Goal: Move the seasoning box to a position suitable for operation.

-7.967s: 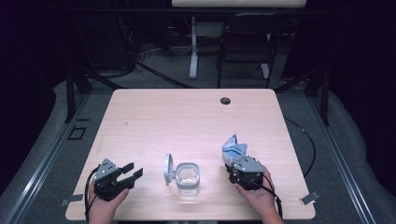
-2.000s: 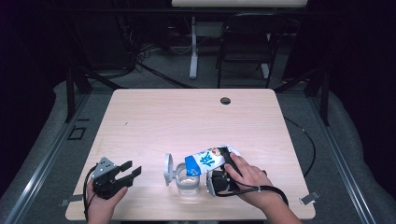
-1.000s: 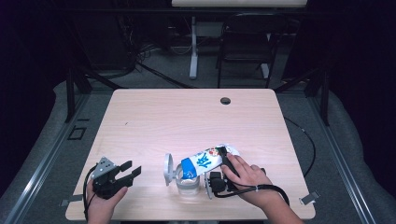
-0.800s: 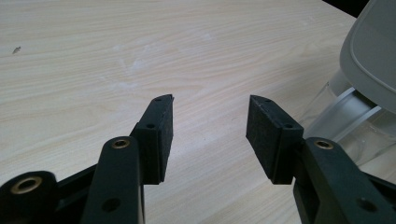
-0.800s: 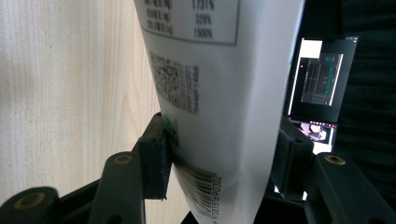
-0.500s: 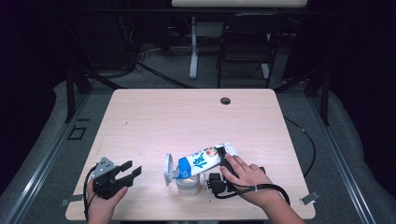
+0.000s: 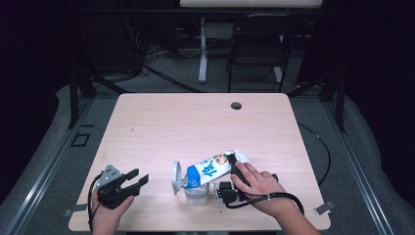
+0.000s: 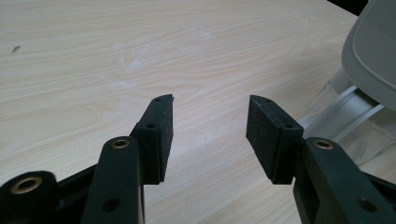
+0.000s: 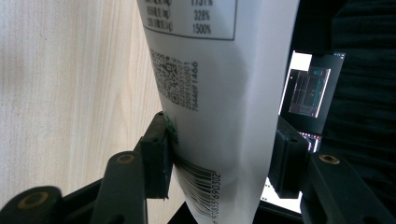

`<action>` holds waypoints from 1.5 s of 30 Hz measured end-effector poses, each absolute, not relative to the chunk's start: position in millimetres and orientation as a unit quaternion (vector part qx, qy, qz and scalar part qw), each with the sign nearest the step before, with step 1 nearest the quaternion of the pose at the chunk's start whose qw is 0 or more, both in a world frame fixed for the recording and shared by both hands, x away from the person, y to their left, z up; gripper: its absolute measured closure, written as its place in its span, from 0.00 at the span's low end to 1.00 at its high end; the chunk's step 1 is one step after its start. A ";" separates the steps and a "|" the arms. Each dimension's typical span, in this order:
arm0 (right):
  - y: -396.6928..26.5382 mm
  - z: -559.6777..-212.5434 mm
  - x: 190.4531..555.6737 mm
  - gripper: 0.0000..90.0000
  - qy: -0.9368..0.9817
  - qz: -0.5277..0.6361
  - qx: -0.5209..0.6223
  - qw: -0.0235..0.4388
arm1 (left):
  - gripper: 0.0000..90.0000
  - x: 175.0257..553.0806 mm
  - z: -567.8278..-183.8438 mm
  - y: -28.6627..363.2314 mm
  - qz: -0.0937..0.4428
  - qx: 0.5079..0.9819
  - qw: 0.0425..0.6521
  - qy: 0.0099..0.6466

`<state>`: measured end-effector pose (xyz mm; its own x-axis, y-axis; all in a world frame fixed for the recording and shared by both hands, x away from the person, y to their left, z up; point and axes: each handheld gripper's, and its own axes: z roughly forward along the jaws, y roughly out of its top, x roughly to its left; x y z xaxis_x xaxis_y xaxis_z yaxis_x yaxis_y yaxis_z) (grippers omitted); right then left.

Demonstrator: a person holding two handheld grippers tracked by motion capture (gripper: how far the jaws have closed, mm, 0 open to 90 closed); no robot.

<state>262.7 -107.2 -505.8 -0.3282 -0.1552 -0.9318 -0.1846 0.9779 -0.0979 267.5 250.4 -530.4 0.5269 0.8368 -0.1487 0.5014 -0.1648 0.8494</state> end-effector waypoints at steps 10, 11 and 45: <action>-108.2 -506.9 263.1 0.56 0.810 0.013 -0.112 0.575 | 0.57 267.7 -530.9 250.3 0.181 0.741 0.463 0.452; -108.9 -508.2 263.9 0.56 0.811 0.022 -0.111 0.574 | 0.57 267.6 -530.9 250.2 0.181 0.742 0.461 0.452; -116.8 -511.9 257.0 0.59 0.802 0.041 -0.117 0.584 | 0.57 268.2 -532.4 249.6 0.180 0.745 0.457 0.452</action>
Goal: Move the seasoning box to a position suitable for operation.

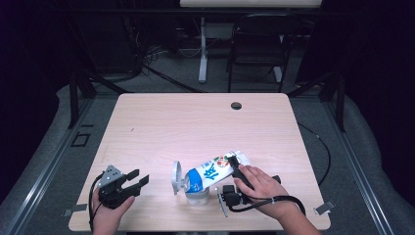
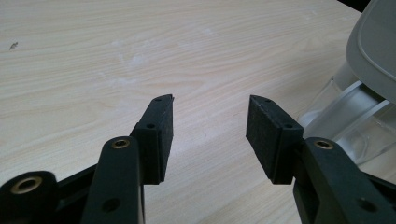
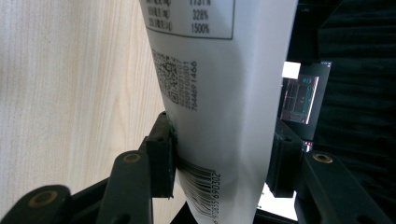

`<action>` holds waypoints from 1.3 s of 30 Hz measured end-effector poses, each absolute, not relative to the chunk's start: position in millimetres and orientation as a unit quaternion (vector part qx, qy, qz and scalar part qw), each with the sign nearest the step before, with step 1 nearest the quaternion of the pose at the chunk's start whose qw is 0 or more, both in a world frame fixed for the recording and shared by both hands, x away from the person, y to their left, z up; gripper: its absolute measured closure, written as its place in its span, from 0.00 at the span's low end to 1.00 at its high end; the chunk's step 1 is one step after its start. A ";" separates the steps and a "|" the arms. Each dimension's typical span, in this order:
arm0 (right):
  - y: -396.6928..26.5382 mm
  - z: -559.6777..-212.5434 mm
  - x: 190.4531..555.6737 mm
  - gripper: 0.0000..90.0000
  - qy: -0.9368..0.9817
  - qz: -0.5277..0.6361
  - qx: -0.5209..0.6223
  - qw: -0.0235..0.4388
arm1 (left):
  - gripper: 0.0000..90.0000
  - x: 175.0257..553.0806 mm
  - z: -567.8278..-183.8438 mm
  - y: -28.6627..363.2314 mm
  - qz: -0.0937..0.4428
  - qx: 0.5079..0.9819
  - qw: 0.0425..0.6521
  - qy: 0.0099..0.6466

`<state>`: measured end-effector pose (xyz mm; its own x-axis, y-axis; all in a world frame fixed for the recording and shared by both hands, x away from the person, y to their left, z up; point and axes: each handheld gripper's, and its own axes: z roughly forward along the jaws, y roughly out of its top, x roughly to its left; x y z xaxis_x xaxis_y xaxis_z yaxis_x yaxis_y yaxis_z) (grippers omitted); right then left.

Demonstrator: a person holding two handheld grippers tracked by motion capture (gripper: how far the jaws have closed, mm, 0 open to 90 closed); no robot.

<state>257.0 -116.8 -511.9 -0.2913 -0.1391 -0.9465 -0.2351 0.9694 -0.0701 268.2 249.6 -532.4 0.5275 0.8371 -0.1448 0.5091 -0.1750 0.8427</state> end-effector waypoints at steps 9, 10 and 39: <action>-116.1 -510.8 255.8 0.59 0.798 0.032 -0.125 0.588 | 0.57 268.5 -532.6 250.1 0.180 0.745 0.458 0.451; -116.2 -510.8 255.5 0.60 0.798 0.033 -0.126 0.589 | 0.57 268.5 -532.6 250.1 0.180 0.745 0.458 0.451; -116.6 -508.7 250.3 0.61 0.792 0.023 -0.143 0.593 | 0.57 268.3 -532.3 250.1 0.180 0.745 0.457 0.452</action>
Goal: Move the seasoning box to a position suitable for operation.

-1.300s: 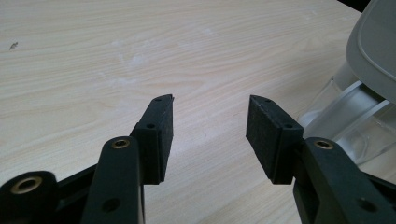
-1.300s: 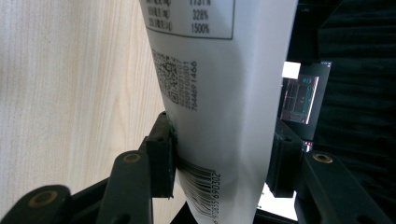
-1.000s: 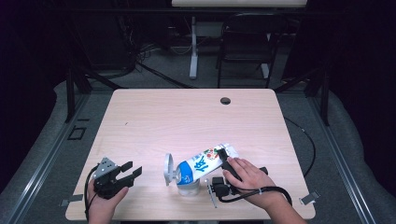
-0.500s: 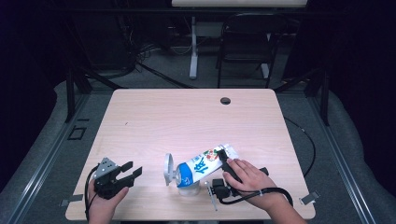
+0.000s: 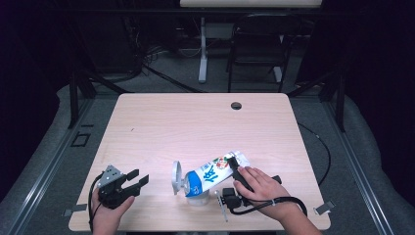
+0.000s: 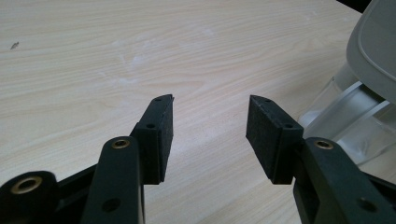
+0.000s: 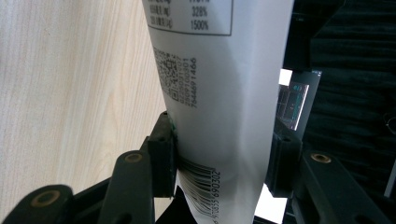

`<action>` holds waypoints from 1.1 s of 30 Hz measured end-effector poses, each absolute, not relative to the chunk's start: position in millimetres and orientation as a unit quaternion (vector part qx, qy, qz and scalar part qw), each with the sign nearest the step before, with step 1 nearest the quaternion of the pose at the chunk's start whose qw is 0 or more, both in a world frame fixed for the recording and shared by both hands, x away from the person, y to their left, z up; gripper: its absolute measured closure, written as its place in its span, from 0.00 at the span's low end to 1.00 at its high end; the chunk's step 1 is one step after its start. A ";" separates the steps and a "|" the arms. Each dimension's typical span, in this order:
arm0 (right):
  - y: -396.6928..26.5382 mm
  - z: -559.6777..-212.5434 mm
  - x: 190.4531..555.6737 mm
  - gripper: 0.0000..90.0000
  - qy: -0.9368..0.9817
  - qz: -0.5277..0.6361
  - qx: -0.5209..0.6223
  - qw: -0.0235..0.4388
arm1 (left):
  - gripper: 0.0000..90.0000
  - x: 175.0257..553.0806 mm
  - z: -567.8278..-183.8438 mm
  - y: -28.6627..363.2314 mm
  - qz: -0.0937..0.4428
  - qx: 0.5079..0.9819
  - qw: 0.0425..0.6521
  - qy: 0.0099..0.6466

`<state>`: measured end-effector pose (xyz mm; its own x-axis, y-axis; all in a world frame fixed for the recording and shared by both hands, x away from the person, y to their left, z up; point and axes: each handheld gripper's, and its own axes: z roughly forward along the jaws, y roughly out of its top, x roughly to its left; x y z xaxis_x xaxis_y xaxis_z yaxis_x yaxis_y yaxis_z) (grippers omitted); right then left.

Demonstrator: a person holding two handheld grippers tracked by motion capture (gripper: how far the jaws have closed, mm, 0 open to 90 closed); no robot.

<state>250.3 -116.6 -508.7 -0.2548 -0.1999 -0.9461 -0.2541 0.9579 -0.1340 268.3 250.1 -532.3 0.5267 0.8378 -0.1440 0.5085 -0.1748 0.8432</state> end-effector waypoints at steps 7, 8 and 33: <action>-116.8 -508.5 250.0 0.61 0.791 0.022 -0.145 0.593 | 0.57 268.2 -532.5 249.8 0.180 0.744 0.457 0.453; -116.8 -508.5 250.1 0.61 0.792 0.022 -0.145 0.593 | 0.57 268.3 -532.4 249.9 0.180 0.745 0.456 0.452; -116.7 -508.6 251.1 0.61 0.790 0.020 -0.154 0.594 | 0.57 268.4 -533.1 249.6 0.179 0.744 0.458 0.453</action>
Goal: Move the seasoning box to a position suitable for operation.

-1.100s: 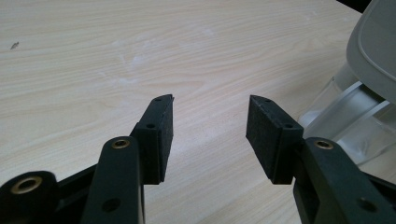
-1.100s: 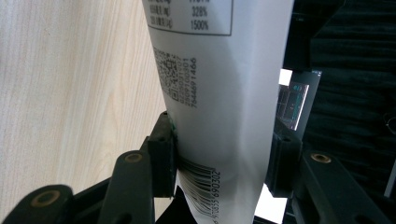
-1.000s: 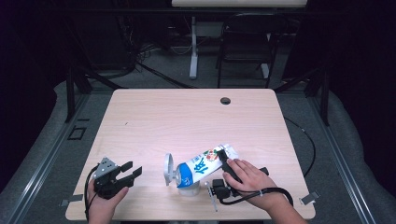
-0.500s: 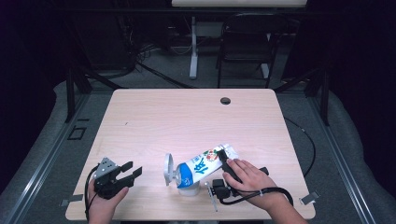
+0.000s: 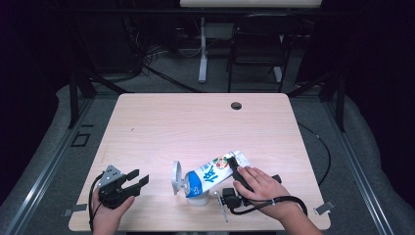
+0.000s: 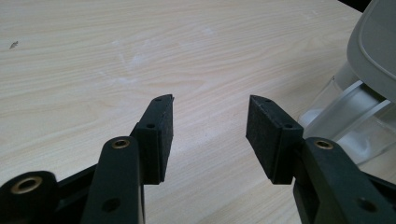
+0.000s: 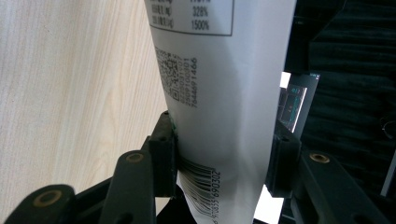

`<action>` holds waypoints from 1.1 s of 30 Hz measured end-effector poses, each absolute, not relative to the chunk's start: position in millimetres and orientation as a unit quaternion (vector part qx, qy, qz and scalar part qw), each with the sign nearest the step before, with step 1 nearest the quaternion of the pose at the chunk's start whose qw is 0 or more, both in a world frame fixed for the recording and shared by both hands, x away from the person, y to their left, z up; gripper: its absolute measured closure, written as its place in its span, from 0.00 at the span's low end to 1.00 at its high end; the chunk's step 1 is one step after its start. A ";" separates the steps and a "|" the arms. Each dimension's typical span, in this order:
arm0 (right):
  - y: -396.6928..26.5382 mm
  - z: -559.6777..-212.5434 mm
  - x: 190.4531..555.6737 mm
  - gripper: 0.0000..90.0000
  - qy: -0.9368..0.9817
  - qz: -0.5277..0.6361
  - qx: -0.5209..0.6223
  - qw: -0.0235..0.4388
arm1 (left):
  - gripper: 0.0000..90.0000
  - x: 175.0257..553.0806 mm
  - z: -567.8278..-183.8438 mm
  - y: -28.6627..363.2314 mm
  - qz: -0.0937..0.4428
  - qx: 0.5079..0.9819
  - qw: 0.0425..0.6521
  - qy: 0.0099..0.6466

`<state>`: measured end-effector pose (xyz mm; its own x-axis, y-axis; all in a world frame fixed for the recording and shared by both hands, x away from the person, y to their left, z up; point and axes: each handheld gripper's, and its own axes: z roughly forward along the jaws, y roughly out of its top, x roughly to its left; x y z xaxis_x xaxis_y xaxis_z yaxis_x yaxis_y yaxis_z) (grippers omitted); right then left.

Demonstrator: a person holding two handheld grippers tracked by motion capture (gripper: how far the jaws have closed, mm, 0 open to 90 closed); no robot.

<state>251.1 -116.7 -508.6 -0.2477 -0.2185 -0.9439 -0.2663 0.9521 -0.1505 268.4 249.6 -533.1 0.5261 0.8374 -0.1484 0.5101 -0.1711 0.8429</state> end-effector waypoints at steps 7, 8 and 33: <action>-116.4 -508.3 251.3 0.61 0.790 0.018 -0.154 0.593 | 0.57 268.3 -532.8 249.7 0.180 0.745 0.456 0.452; -116.3 -508.3 251.5 0.61 0.790 0.018 -0.155 0.593 | 0.57 268.3 -532.8 249.7 0.180 0.745 0.456 0.452; -115.1 -507.1 252.3 0.62 0.790 0.012 -0.158 0.592 | 0.57 267.0 -533.1 251.2 0.180 0.741 0.457 0.457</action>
<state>252.3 -115.1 -507.1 -0.2495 -0.2349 -0.9395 -0.2636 0.9500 -0.1675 267.0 251.2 -533.1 0.5171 0.8426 -0.1506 0.5132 -0.1644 0.8423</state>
